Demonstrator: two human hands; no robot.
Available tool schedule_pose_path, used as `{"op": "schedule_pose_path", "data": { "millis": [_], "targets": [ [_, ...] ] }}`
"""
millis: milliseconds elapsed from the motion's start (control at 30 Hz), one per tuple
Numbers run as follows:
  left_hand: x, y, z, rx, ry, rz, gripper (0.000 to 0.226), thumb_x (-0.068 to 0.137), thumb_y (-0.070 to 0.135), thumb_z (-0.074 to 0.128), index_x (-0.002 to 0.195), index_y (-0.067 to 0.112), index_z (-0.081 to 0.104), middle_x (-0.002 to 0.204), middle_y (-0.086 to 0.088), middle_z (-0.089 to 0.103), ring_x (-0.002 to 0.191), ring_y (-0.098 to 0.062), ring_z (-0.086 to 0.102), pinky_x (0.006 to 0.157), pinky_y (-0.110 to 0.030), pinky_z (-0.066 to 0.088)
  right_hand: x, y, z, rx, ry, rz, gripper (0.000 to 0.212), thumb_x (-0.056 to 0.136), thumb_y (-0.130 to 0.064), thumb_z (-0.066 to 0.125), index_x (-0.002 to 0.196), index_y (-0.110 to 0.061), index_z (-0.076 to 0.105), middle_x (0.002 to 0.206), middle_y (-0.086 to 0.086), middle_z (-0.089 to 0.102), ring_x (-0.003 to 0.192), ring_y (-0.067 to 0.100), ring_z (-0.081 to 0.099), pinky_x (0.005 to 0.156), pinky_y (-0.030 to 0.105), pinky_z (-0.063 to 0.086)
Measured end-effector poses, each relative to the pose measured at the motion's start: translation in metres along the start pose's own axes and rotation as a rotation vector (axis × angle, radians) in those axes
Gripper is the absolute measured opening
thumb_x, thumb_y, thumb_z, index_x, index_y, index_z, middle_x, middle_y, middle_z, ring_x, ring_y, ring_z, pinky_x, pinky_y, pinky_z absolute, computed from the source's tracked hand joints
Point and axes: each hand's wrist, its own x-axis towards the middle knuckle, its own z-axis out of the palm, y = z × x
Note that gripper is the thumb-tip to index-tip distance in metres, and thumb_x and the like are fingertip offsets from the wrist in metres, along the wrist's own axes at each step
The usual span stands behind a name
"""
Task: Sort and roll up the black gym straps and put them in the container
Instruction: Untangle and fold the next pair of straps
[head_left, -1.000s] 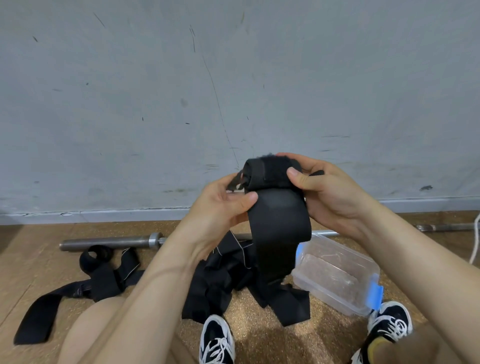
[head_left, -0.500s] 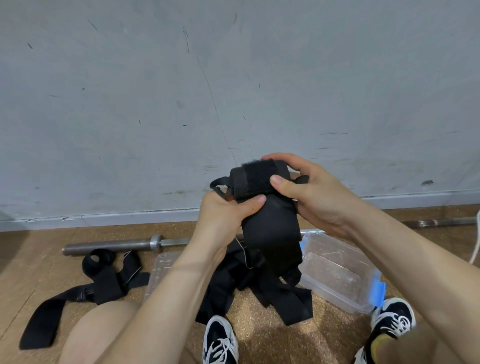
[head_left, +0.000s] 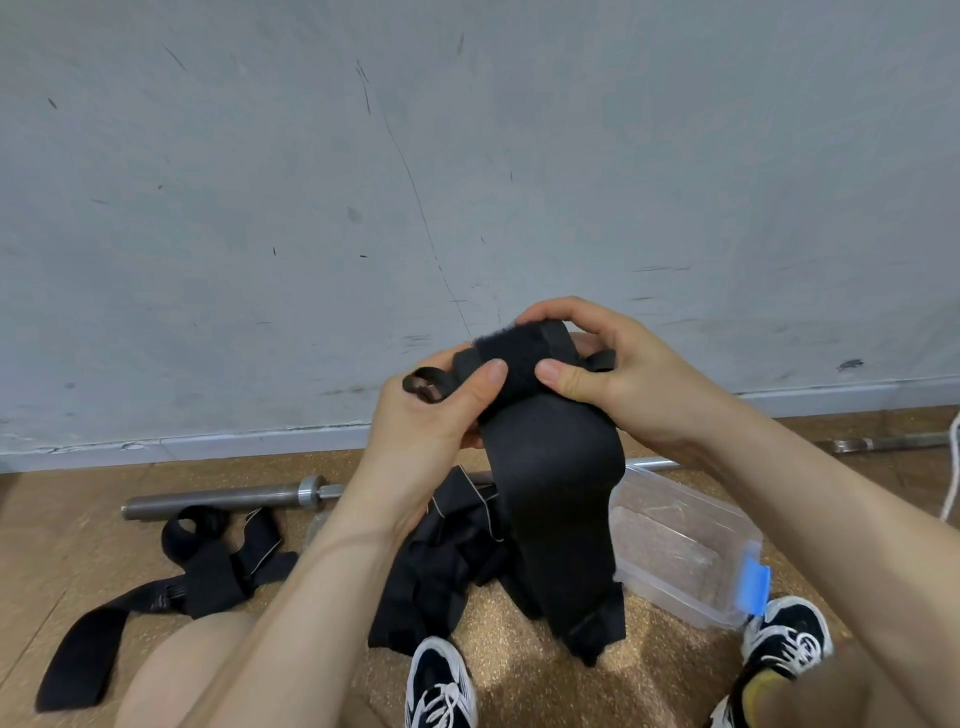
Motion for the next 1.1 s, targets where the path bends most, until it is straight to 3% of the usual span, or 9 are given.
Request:
{"op": "schedule_pose_path", "data": {
  "millis": [100,233,367,600,700,800,900,1000,1100],
  "targets": [
    [-0.001,0.002,0.000,0.056,0.065,0.103,0.023,0.084,0.009,0.071,0.105,0.019,0.073,0.096,-0.001,0.077,0.093,-0.017,0.073,0.076,-0.027,0.058,0.001,0.001,0.000,0.131,-0.017,0.148,0.037,0.094,-0.015,0.065,0.129,-0.025,0.058,0.110,0.018,0.071,0.097,0.031,0.071,0.087,0.044,0.057],
    [-0.003,0.001,0.002,0.216,0.053,0.219,0.038,0.077,-0.004,0.076,0.100,0.026,0.073,0.093,0.012,0.076,0.092,-0.003,0.070,0.078,-0.016,0.054,-0.001,-0.002,-0.002,0.228,-0.097,0.211,0.044,0.086,-0.037,0.062,0.121,-0.010,0.064,0.103,0.009,0.073,0.090,0.018,0.072,0.070,0.027,0.059],
    [-0.004,-0.001,0.002,0.311,0.035,0.266,0.043,0.076,-0.004,0.078,0.102,0.030,0.072,0.099,0.017,0.075,0.098,-0.002,0.068,0.083,-0.016,0.052,-0.001,-0.001,-0.003,0.256,-0.068,0.161,0.036,0.085,-0.020,0.065,0.116,-0.002,0.065,0.092,0.011,0.072,0.081,0.018,0.071,0.065,0.025,0.058],
    [-0.004,0.005,0.002,0.225,-0.079,0.066,0.042,0.076,0.048,0.071,0.112,0.026,0.070,0.105,0.001,0.075,0.103,-0.016,0.070,0.087,-0.033,0.056,-0.001,0.000,-0.006,0.178,-0.047,0.062,0.019,0.086,-0.005,0.065,0.105,-0.009,0.066,0.087,0.005,0.071,0.080,0.015,0.070,0.065,0.022,0.055],
    [-0.006,0.007,0.006,0.181,-0.016,0.108,0.030,0.080,0.028,0.072,0.109,0.019,0.073,0.099,-0.001,0.077,0.097,-0.016,0.072,0.079,-0.026,0.056,0.000,-0.001,-0.007,0.164,-0.072,0.089,0.040,0.078,-0.020,0.072,0.117,-0.016,0.065,0.102,0.008,0.071,0.093,0.017,0.071,0.075,0.026,0.056],
    [-0.006,0.011,0.005,0.188,0.076,0.146,0.032,0.081,0.010,0.077,0.110,0.022,0.072,0.098,0.004,0.077,0.096,-0.009,0.072,0.077,-0.019,0.055,0.005,0.000,-0.010,-0.020,0.136,0.078,0.059,0.074,-0.037,0.082,0.127,-0.032,0.057,0.109,0.001,0.065,0.098,0.008,0.067,0.087,0.025,0.050],
    [-0.006,0.008,0.003,0.419,0.228,0.271,0.043,0.077,0.014,0.082,0.115,0.030,0.070,0.103,0.018,0.073,0.098,0.003,0.067,0.084,-0.016,0.054,0.005,-0.004,-0.009,-0.093,0.395,0.117,0.038,0.085,-0.047,0.071,0.114,-0.025,0.060,0.086,0.001,0.066,0.070,0.007,0.061,0.073,0.025,0.046],
    [-0.004,-0.006,0.006,0.897,0.258,0.608,0.050,0.078,0.020,0.081,0.125,0.024,0.067,0.109,0.014,0.071,0.098,-0.005,0.067,0.083,-0.025,0.055,0.002,-0.006,0.007,-0.022,0.259,0.200,0.034,0.093,-0.048,0.060,0.112,-0.020,0.062,0.079,0.006,0.072,0.065,0.014,0.065,0.065,0.027,0.049],
    [-0.004,-0.022,0.013,1.213,0.206,0.747,0.058,0.074,0.014,0.078,0.130,0.018,0.064,0.111,0.005,0.071,0.092,-0.019,0.066,0.068,-0.037,0.053,0.000,-0.006,0.015,-0.001,0.201,0.250,0.036,0.093,-0.048,0.061,0.106,-0.015,0.064,0.075,0.000,0.069,0.062,0.013,0.067,0.062,0.025,0.052]
  ]
}}
